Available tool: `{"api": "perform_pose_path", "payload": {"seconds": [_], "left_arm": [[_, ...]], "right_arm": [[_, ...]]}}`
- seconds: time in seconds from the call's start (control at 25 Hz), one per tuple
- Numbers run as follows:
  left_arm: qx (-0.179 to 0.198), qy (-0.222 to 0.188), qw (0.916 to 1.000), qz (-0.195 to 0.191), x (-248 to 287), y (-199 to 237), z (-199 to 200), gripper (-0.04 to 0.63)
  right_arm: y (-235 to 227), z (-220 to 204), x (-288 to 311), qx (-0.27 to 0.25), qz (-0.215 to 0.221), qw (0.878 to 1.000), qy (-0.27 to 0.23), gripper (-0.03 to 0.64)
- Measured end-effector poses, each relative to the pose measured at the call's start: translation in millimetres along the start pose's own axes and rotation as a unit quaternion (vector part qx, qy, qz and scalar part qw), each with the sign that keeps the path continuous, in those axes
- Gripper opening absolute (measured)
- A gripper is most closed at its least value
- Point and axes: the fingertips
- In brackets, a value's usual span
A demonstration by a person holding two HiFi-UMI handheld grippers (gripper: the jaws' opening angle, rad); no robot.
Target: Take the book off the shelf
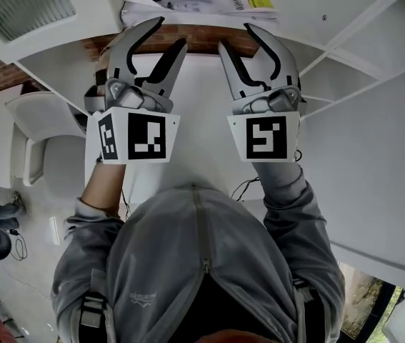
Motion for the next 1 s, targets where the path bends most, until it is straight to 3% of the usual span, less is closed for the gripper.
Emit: {"api": "perform_pose_path", "payload": {"seconds": [0.16,0.4,0.68,1.0], "left_arm": [[0.074,0.037,0.9961,-0.031,7,1,-4,0.224],[0.164,0.083,0.9814,-0.056,21,2,-4,0.276],[0.275,0.148,0.9459,-0.088,38,-2,-18,0.291],[0.315,0.208,0.9188,-0.115,62,-13,-43,0.29]], "right_arm": [[0,-5,6,-0.036,0.034,0.998,0.029,0.207],[-3,-9,17,-0.134,0.068,0.985,0.082,0.233],[0,-25,35,-0.243,0.102,0.956,0.128,0.25],[5,-45,55,-0.286,0.142,0.928,0.191,0.253]]}}
Point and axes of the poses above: the fingertips, and each gripper's own axes: x forward along the fingers, y to its left, z out of its top, and after that the axes turned 1 degree about -y, right-handed
